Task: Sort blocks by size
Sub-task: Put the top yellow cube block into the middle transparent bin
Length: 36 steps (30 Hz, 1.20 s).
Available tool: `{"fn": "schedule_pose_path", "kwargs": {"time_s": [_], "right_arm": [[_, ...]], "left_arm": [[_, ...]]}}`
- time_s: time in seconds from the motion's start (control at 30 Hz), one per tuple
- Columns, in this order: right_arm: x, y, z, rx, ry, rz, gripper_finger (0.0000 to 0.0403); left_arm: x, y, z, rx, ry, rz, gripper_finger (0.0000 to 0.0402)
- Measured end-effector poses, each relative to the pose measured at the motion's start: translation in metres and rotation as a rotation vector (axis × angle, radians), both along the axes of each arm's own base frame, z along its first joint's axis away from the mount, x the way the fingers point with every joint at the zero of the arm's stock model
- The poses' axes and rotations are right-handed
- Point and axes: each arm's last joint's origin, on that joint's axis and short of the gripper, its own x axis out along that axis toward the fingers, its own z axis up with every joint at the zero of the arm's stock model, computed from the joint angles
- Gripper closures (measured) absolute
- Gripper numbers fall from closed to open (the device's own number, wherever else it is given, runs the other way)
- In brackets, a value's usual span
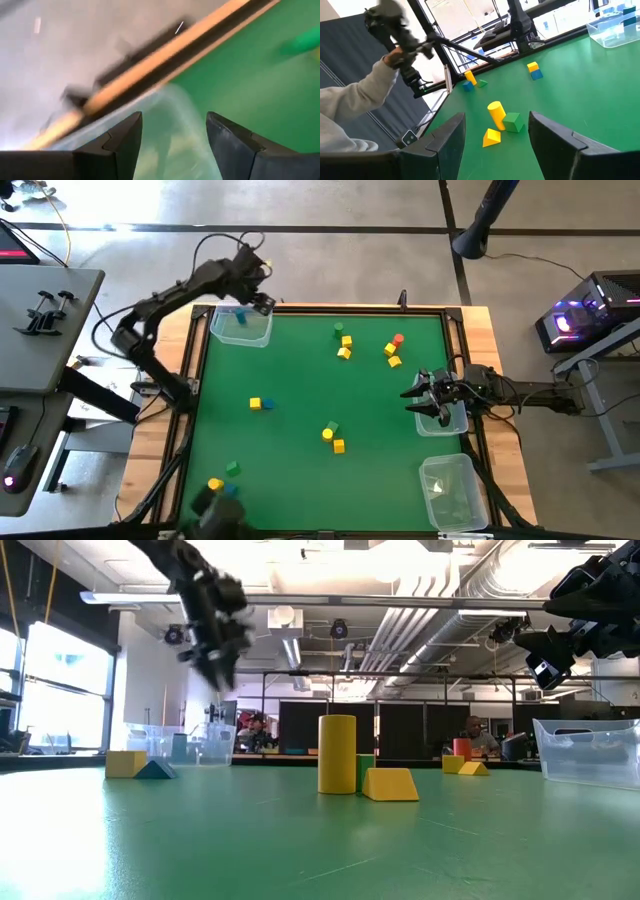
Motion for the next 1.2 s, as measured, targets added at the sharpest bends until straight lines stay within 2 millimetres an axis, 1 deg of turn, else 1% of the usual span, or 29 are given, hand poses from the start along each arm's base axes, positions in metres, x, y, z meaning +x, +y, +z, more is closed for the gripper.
{"fn": "schedule_pose_path", "kwargs": {"time_s": [0.07, 0.17, 0.23, 0.33, 0.5, 0.63, 0.77, 0.9, 1.0, 1.1, 1.2], "right_arm": [[0.0, 0.0, 0.0, 0.0, 0.0, 0.0, 0.0195], [0.0, 0.0, 0.0, 0.0, 0.0, 0.0, 0.0195], [0.0, 0.0, 0.0, 0.0, 0.0, 0.0, 0.0195], [0.0, 0.0, 0.0, 0.0, 0.0, 0.0, 0.0195], [0.0, 0.0, 0.0, 0.0, 0.0, 0.0, 0.0195], [0.0, 0.0, 0.0, 0.007, 0.001, -0.001, 0.0195], [0.0, 0.0, 0.0, -0.013, -0.004, -0.003, 0.0195], [0.0, 0.0, 0.0, -0.007, -0.002, -0.004, 0.0195], [0.0, -0.002, 0.001, 0.003, -0.01, -0.065, 0.0195], [0.001, -0.004, 0.005, -0.015, -0.051, -0.122, 0.0195], [0.001, -0.007, 0.009, -0.031, -0.11, -0.251, 0.0195]], "left_arm": [[0.016, -0.021, 0.004, 0.08, -0.096, -0.089, 0.0195], [0.037, -0.057, 0.002, 0.179, -0.238, -0.261, 0.0195], [0.049, -0.083, -0.005, 0.252, -0.33, -0.365, 0.0195], [0.063, -0.12, -0.025, 0.329, -0.462, -0.497, 0.0195], [0.073, -0.173, -0.056, 0.415, -0.677, -0.649, 0.0195], [0.072, -0.205, -0.076, 0.423, -0.788, -0.689, 0.0195], [0.073, -0.229, -0.085, 0.463, -0.845, -0.673, 0.0195], [0.076, -0.244, -0.092, 0.473, -0.824, -0.686, 0.0195], [0.078, -0.249, -0.097, 0.486, -0.81, -0.706, 0.0195], [0.079, -0.25, -0.099, 0.49, -0.804, -0.711, 0.0195], [0.079, -0.25, -0.099, 0.488, -0.803, -0.704, 0.0195]]}}
